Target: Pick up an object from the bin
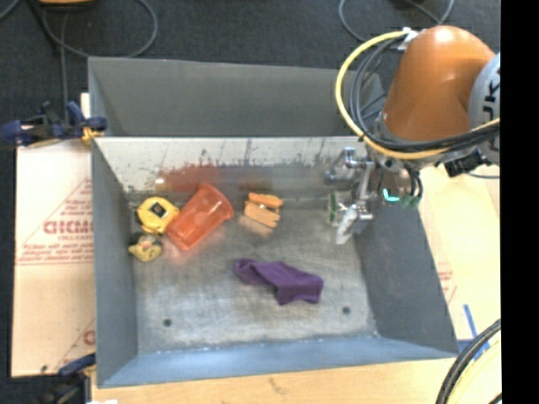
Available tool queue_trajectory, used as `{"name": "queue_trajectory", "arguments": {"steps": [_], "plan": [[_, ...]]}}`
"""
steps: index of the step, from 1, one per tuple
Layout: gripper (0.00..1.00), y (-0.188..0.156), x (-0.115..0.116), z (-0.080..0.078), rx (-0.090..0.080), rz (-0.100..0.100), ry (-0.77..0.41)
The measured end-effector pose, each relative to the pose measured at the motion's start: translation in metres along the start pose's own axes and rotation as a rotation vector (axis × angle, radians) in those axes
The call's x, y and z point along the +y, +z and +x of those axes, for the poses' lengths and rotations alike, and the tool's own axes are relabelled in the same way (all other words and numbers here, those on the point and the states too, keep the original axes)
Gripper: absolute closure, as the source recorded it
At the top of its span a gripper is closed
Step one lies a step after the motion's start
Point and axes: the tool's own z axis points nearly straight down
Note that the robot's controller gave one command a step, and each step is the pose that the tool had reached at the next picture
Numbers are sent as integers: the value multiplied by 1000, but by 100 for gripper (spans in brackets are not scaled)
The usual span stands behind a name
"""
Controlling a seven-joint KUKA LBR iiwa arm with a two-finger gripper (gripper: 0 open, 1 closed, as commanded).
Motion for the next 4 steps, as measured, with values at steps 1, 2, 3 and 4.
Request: {"name": "queue_trajectory", "arguments": {"steps": [1,2,3,4], "plan": [[0,-4,0,-1,-8,1,-1],[0,56,21,10,-12,1,-51],[0,86,83,46,-2,-2,-111],[0,120,60,37,-6,-1,101]]}}
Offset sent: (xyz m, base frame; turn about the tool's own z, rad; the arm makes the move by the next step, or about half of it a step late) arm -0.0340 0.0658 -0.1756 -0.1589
